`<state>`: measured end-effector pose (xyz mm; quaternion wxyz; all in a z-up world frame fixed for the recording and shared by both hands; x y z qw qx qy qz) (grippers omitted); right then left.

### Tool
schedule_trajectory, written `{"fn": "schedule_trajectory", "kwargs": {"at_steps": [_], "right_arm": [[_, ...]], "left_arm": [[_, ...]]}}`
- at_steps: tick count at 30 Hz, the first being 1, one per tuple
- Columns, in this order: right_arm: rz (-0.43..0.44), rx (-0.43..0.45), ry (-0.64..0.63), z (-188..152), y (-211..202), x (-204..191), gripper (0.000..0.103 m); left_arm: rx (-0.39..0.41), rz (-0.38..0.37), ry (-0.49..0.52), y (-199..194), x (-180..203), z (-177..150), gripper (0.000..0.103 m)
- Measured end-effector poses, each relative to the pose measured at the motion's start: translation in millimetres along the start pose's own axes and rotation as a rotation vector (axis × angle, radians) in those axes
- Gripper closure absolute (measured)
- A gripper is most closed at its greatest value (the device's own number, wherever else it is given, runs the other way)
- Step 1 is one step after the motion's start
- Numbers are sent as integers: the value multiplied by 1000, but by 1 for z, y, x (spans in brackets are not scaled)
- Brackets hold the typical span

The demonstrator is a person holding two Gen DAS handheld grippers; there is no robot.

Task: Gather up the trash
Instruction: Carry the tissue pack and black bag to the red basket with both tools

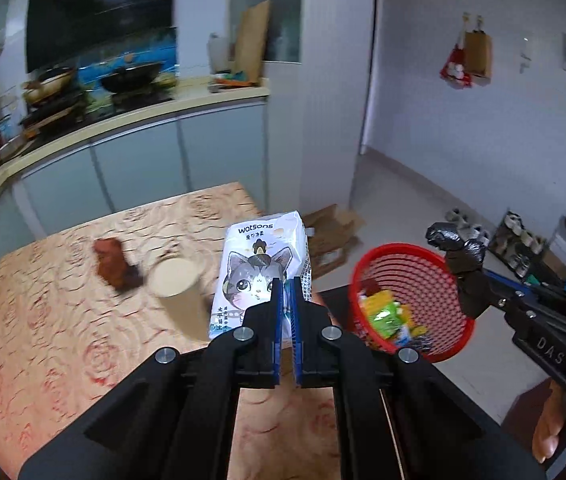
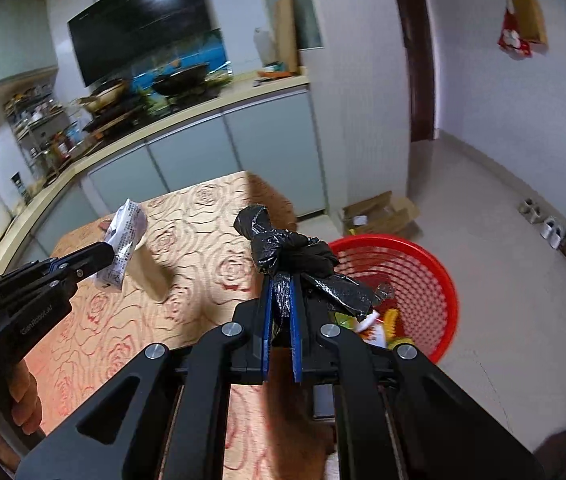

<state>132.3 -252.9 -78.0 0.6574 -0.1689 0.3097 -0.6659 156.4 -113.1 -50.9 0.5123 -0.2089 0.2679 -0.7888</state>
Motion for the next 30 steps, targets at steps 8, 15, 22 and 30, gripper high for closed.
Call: {"fn": "schedule_trajectory", "kwargs": {"at_steps": [8, 15, 22, 30], "right_arm": [[-61, -12, 63, -6, 4, 42, 95], [-101, -44, 98, -13, 18, 69, 95], [-124, -101, 130, -23, 43, 86, 95], [-129, -156, 146, -33, 72, 96, 95]], "left_arm": [[-57, -98, 37, 37, 44, 3, 99], [-120, -139, 54, 76, 70, -2, 99], [-213, -192, 63, 126, 92, -12, 99], [-260, -202, 88, 157, 105, -27, 99]]}}
Point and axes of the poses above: each gripper's, at about its wrist camera, not at the fingertips, and y roughly the way its jaws point, x to its right, z to its top, the point moved 8 cm from there along y, roughly the way its jaws point, and after that the axes turned 2 degrees about -y, right-handed, at the moved point
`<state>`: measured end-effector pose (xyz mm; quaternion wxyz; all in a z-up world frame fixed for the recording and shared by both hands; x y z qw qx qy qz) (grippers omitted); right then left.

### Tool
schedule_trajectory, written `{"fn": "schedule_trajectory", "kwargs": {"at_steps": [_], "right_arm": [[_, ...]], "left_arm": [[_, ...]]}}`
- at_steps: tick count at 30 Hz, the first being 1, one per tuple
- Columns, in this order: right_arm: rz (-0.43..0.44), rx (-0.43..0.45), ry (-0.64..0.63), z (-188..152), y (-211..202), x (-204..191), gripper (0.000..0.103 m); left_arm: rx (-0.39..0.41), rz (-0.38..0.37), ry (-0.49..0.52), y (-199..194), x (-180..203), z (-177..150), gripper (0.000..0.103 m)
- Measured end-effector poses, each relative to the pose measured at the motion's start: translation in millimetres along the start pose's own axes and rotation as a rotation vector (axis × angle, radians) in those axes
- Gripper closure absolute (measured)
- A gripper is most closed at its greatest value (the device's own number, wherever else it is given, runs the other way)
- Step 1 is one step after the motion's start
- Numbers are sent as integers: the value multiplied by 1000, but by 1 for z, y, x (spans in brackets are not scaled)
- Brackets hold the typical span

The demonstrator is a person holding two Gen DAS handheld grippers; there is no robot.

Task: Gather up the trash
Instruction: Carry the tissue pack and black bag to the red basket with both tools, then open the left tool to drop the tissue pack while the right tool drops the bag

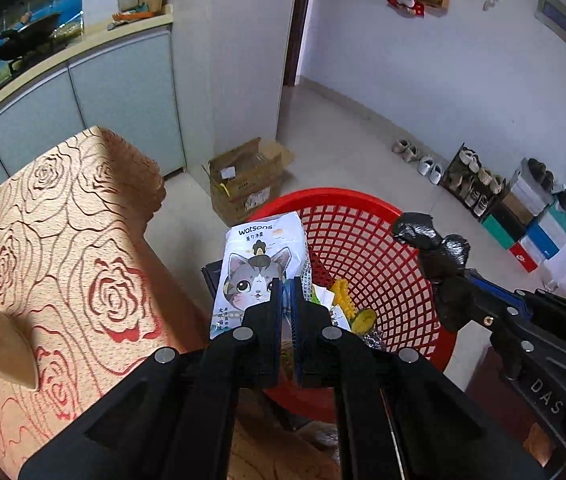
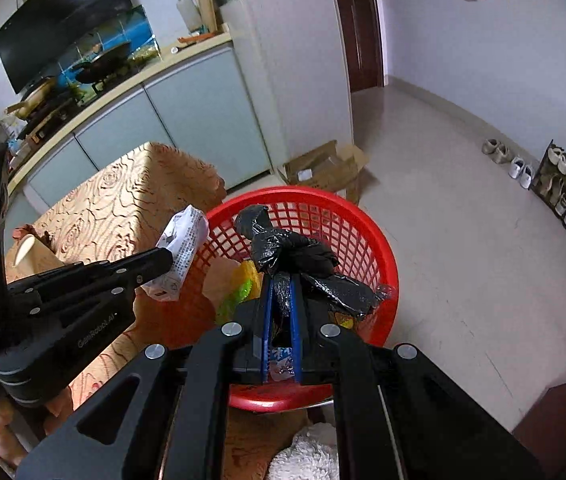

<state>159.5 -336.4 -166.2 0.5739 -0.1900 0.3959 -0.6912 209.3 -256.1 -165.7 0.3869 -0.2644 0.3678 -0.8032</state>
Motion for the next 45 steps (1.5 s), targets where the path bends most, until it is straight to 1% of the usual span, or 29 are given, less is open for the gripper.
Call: {"fn": "schedule_trajectory", "kwargs": {"at_steps": [3, 5, 7, 9, 11, 13, 15, 17, 19, 23, 25, 28, 32, 36, 39, 45], "right_arm": [[-7, -17, 2, -3, 9, 2, 95], [1, -26, 7, -3, 14, 2, 94], [7, -37, 8, -4, 18, 2, 93], [15, -45, 7, -5, 20, 2, 93], [20, -46, 4, -6, 20, 1, 91], [23, -39, 4, -6, 18, 1, 81], [25, -30, 9, -5, 15, 1, 74], [25, -24, 13, -5, 13, 1, 72], [26, -16, 20, -5, 10, 2, 71], [27, 21, 34, -1, -1, 2, 70], [24, 48, 30, 1, -8, 0, 65], [20, 86, 11, 5, -18, -9, 62], [33, 122, -26, 9, -29, -29, 59], [59, 161, -81, 14, -41, -60, 52], [84, 180, -115, 17, -48, -80, 49], [145, 192, -182, 20, -55, -127, 48]], "left_arm": [[-12, -7, -4, 6, -1, 0, 99], [-16, -16, -3, 8, -1, -1, 95], [-13, -18, -2, 9, -1, 1, 86], [-2, -16, 1, 6, -1, 2, 68], [14, -20, 3, 1, -2, 4, 62], [21, -21, 6, -3, -1, 6, 58], [31, -19, 8, -7, -1, 7, 50], [43, -15, 0, -13, -3, 8, 46], [53, -13, -9, -18, -5, 9, 45], [102, 7, -24, -38, -14, 12, 43], [135, 24, -30, -51, -18, 14, 42], [188, 55, -37, -74, -27, 14, 39], [249, 109, -62, -108, -47, 12, 36], [285, 158, -102, -134, -70, 9, 36], [316, 224, -118, -157, -91, 4, 34], [340, 320, -195, -193, -141, -13, 33]]}}
Point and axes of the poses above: each gripper's, at about its wrist camera, not at the fingertips, and y roughly the way its jaws point, x to its right, z to its top, the point moved 8 cm from there along y, roughly the way its jaws point, and after that the axes turned 2 degrees about -y, right-handed, at the moved point
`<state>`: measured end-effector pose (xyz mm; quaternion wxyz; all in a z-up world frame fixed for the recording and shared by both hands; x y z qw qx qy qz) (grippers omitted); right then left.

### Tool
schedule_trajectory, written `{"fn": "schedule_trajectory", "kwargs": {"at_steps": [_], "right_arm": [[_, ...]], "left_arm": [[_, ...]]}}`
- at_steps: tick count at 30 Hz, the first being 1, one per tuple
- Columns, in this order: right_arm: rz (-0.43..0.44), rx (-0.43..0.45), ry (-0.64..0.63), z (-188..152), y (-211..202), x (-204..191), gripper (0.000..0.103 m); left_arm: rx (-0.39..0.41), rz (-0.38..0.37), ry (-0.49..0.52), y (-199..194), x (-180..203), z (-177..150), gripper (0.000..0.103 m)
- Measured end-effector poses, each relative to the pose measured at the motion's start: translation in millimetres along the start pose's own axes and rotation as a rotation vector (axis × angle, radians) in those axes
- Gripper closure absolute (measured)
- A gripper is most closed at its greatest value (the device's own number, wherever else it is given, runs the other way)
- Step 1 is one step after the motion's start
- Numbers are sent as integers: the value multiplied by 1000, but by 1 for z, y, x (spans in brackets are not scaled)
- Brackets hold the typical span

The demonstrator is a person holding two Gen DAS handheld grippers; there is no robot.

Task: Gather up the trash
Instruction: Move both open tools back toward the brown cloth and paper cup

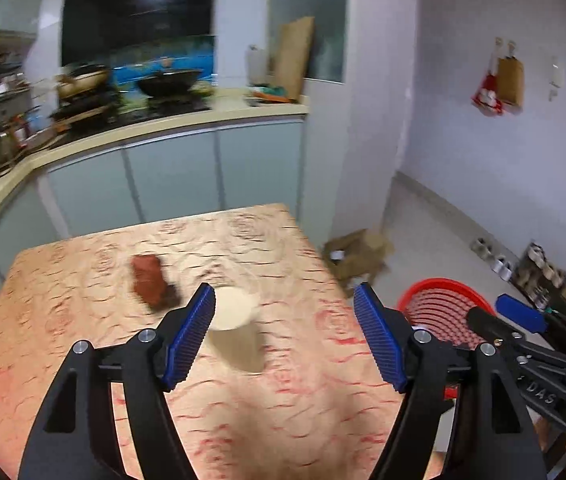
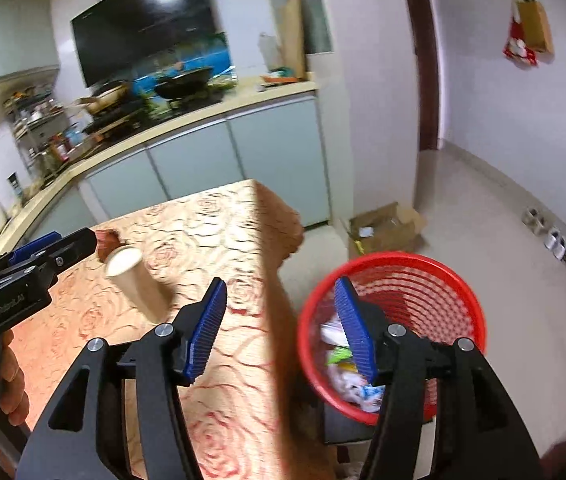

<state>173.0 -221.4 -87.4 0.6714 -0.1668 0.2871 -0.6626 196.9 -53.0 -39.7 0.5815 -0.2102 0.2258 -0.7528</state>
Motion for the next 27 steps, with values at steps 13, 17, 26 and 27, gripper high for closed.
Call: {"fn": "schedule_trajectory", "kwargs": {"at_steps": [13, 17, 26, 27], "right_arm": [[90, -18, -100, 3, 13, -82, 41], [98, -21, -119, 5, 19, -97, 41], [107, -44, -163, 2, 33, -124, 38], [106, -46, -170, 2, 35, -127, 36]], "left_arm": [[11, 156, -97, -22, -100, -11, 27], [7, 179, -116, -21, -123, -13, 25], [-2, 229, -146, -9, -167, -17, 23], [-2, 235, -147, -8, -171, -17, 23]]}}
Point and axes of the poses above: each gripper's, at about its wrist camera, not at the fingertips, and y roughly the way its jaws point, x to its right, z to its top, the point moved 8 cm from there along y, roughly the way its jaws point, and after that the axes turned 2 degrees about -y, right-handed, at the moved point
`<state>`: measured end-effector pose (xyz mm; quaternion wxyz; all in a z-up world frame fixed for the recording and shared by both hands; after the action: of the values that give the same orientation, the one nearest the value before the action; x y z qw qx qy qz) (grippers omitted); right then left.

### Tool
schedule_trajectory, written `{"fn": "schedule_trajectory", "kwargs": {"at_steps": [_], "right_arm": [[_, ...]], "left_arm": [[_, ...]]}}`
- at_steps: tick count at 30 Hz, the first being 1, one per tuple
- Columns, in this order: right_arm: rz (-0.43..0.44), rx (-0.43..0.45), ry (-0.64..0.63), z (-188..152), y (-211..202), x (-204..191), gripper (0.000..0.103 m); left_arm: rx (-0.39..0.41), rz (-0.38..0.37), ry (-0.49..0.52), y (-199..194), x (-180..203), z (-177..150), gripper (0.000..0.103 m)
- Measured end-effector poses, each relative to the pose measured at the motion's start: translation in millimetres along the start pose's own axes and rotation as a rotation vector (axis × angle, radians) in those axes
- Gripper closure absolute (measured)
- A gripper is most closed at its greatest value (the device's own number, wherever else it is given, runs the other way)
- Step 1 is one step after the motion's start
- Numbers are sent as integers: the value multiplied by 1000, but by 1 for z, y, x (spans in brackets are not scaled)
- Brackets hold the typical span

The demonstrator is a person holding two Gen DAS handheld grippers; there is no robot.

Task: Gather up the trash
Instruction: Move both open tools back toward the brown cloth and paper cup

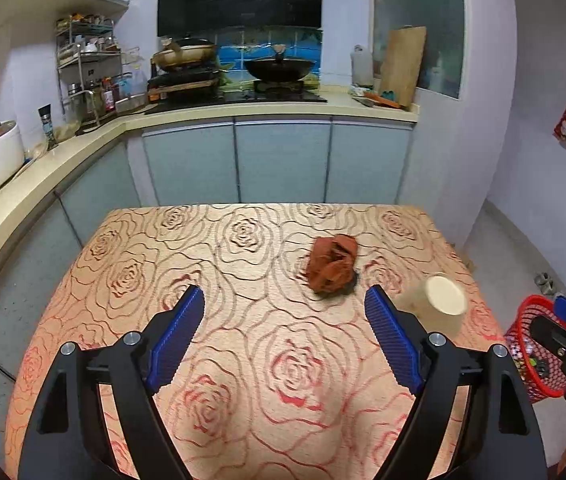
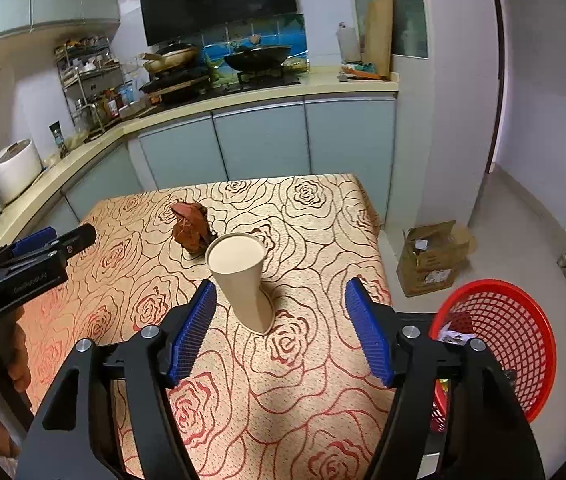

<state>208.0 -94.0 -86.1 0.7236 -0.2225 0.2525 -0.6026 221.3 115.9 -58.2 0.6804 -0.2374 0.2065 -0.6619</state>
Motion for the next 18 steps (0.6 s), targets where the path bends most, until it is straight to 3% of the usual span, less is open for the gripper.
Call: {"fn": "schedule_trajectory", "kwargs": {"at_steps": [7, 18], "right_arm": [[2, -25, -47, 4, 21, -16, 33], [-5, -64, -106, 8, 54, -24, 29]], "left_arm": [[-28, -8, 19, 28, -11, 3, 20], [-70, -109, 123, 80, 29, 9, 17]]}}
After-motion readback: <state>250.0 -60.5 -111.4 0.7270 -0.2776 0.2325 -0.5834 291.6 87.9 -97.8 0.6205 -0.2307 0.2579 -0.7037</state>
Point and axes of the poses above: each gripper's, at about its wrist camera, not at the fingertips, and y roughly the way its jaws point, x to its right, z to its top, the point moved 8 cm from there along y, roughly the way its jaws point, and after that the axes turned 2 degrees about -y, right-handed, at the moved point
